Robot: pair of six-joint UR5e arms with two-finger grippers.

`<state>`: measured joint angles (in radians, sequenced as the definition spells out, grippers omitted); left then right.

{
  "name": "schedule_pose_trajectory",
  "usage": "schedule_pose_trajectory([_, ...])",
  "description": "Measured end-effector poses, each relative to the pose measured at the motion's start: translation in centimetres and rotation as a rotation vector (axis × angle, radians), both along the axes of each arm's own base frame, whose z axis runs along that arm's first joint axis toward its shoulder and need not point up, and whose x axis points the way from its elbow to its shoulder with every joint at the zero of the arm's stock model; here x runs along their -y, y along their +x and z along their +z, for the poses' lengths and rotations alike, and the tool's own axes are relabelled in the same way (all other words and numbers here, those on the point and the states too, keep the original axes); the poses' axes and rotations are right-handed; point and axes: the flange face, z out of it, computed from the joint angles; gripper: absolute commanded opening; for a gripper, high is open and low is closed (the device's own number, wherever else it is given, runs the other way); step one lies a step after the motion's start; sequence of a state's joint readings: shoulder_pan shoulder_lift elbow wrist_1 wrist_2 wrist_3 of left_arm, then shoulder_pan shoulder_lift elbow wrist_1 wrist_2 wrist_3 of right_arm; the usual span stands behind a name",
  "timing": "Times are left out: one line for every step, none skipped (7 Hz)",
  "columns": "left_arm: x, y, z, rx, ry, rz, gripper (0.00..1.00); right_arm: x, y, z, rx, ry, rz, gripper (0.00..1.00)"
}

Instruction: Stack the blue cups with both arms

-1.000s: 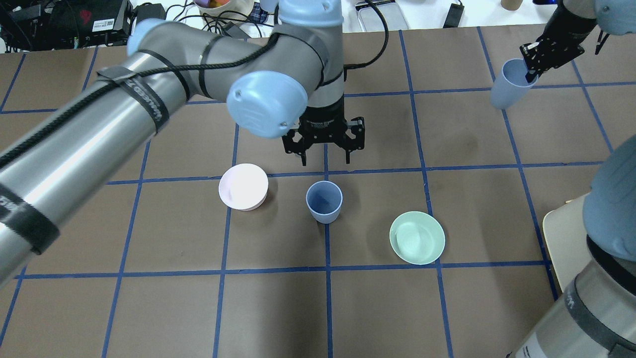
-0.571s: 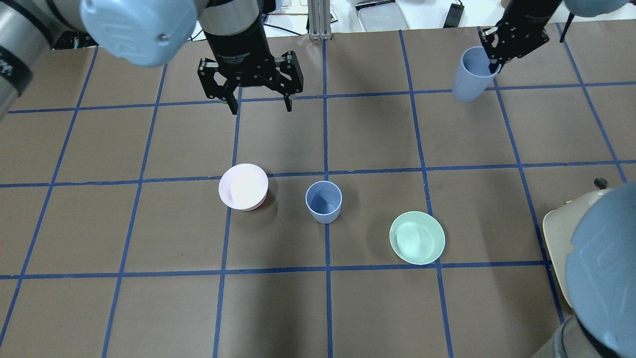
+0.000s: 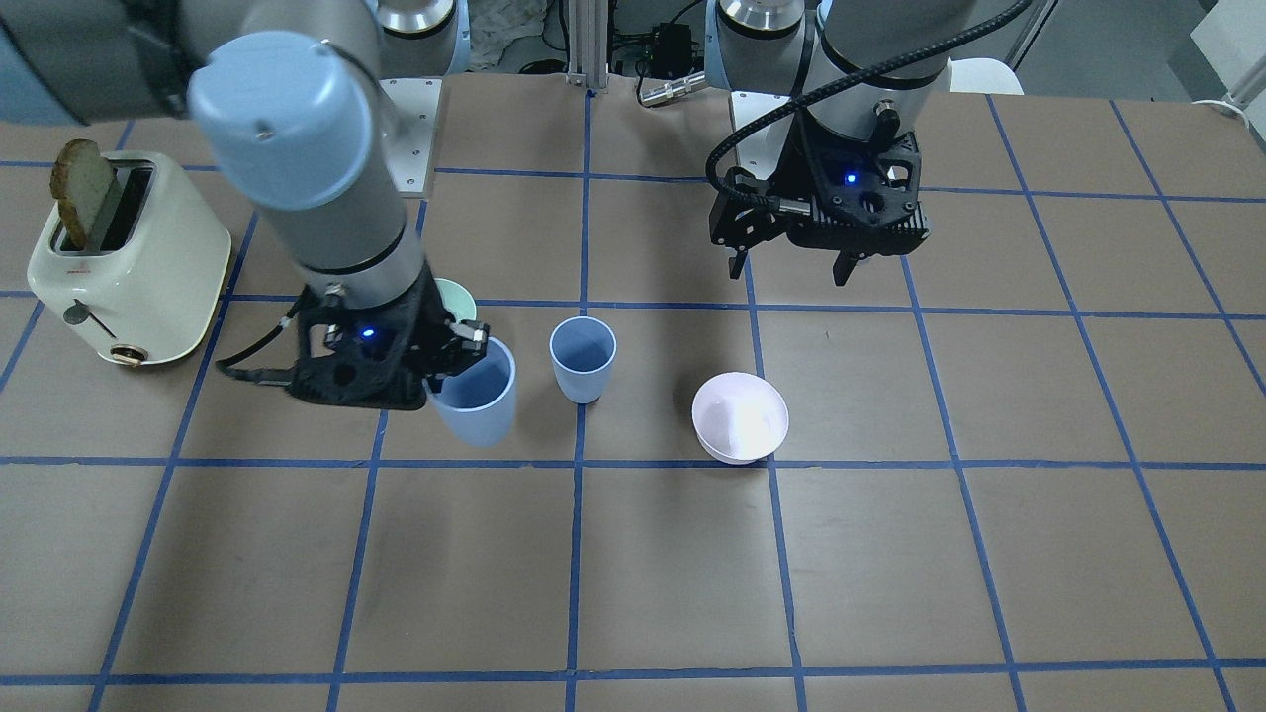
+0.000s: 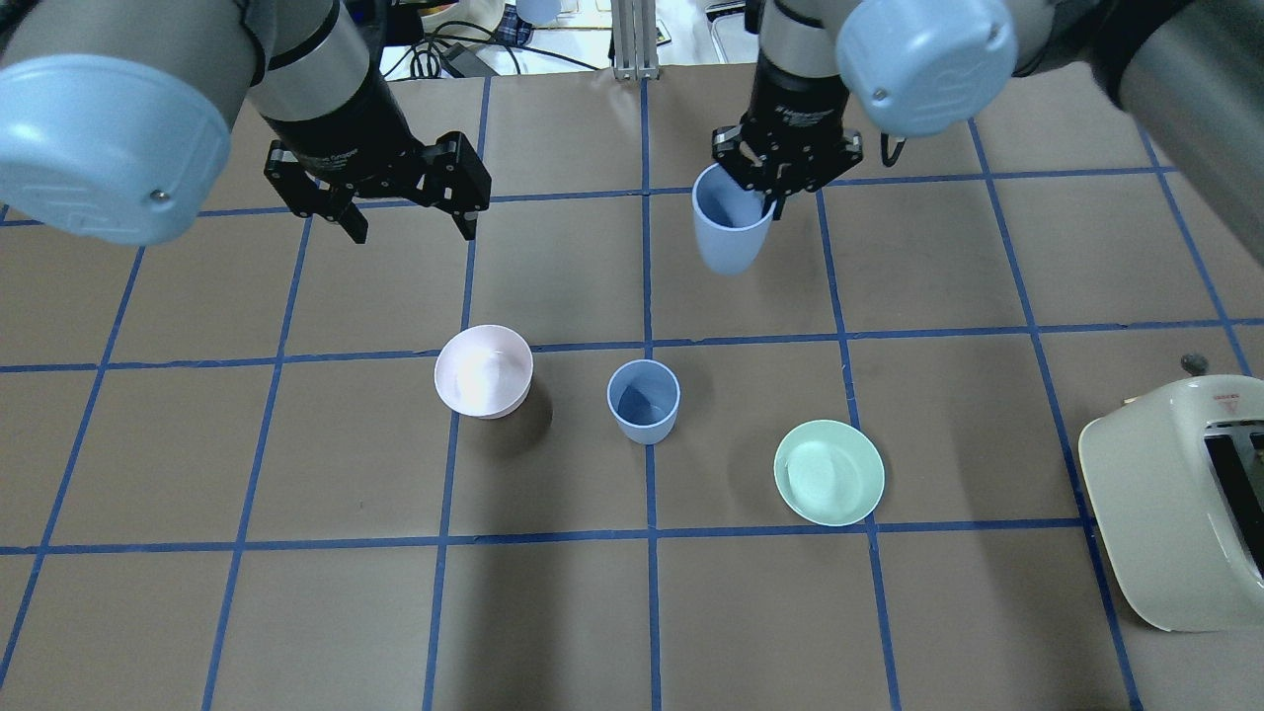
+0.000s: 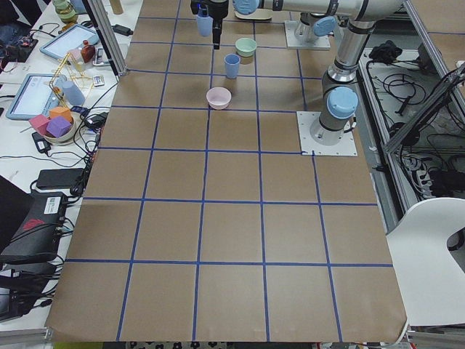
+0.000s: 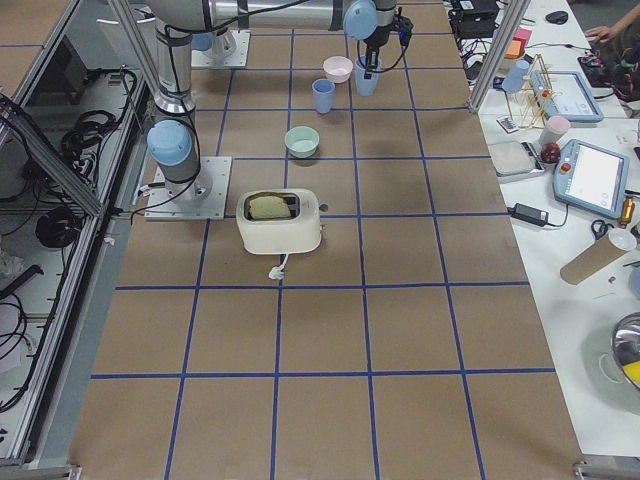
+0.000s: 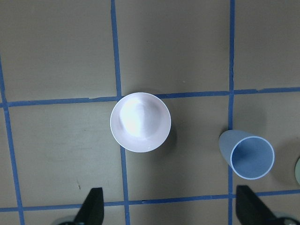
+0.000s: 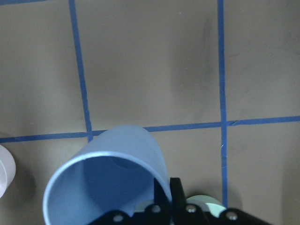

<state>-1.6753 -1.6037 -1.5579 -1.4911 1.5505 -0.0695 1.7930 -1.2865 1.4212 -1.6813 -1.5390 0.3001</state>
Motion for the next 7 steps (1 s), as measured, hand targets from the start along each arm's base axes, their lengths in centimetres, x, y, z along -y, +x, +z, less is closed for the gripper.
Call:
schedule_pose_trajectory([-0.3, 0.3, 0.1, 0.001, -0.011, 0.001, 1.0, -2.4, 3.7, -1.5, -0.002, -0.012, -0.009, 0.0])
schedule_pose_trajectory([-0.4, 0.4, 0.2, 0.002, -0.015, 0.002, 1.0, -4.4, 5.9, -3.4, -0.002, -0.027, -0.021, 0.0])
schedule_pose_trajectory([-0.6, 0.5, 0.3, 0.002, -0.016, 0.003, 1.0, -6.0, 6.6, -4.7, 0.0, -0.039, -0.025, 0.0])
schedule_pose_trajectory([-0.7, 0.5, 0.4, 0.002, -0.015, 0.004, 1.0, -7.4, 6.5, -4.8, 0.002, -0.047, -0.025, 0.0])
schedule_pose_trajectory([-0.8, 0.5, 0.4, 0.003, -0.011, 0.004, 1.0, -8.5, 6.1, -4.0, 0.006, -0.058, -0.025, 0.0])
schedule_pose_trajectory([-0.9, 0.5, 0.4, 0.003, -0.008, 0.004, 1.0, -9.4, 5.8, -3.1, 0.011, -0.064, -0.025, 0.0])
schedule_pose_trajectory([-1.0, 0.5, 0.5, 0.003, -0.005, 0.004, 1.0, -9.8, 5.8, -2.8, 0.014, -0.06, -0.026, 0.0])
